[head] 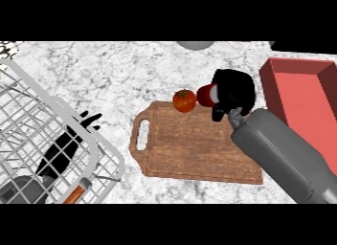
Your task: Pick the can from the cutting board and place it in the cardboard box
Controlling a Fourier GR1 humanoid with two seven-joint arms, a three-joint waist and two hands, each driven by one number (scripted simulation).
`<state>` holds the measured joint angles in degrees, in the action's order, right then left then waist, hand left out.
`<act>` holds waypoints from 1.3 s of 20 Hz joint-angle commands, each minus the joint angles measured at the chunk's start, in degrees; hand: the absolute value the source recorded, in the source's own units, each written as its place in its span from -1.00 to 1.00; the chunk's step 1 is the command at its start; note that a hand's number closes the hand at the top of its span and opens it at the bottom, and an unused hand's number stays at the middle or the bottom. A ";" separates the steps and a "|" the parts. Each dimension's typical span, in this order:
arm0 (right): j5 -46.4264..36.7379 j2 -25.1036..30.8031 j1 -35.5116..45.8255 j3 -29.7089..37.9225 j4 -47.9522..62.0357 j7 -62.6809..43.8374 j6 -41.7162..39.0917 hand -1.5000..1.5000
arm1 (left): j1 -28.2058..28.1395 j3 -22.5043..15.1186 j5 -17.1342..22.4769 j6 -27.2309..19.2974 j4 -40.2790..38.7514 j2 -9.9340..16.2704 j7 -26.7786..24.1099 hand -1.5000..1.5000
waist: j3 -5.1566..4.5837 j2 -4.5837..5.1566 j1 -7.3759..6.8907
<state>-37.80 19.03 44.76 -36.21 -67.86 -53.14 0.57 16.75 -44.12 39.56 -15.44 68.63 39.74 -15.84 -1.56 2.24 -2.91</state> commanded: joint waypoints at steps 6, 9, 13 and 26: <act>-6.84 0.82 12.49 3.32 9.88 0.85 4.97 1.00 | 11.12 1.98 -5.20 -0.99 3.97 2.09 -5.12 0.00 | 1.60 -1.79 -0.46; -9.22 1.39 15.18 5.48 12.21 -3.17 7.67 1.00 | 10.50 1.05 -4.81 -1.24 4.48 2.08 -4.59 0.00 | 1.64 -2.31 0.12; -11.59 3.85 18.06 10.66 14.55 -8.71 12.85 1.00 | 10.06 1.17 -4.13 -2.08 3.14 1.59 -5.72 0.00 | 1.63 -2.45 1.82; -16.08 11.22 16.57 20.25 22.24 -9.30 18.56 1.00 | 7.87 0.75 -2.39 -2.87 4.53 5.27 -7.37 0.00 | 1.75 -2.54 3.49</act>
<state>-52.94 28.59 62.79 -17.69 -47.72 -59.19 16.26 15.30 -46.50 42.68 -16.92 68.14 42.17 -18.23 -1.39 0.68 -0.22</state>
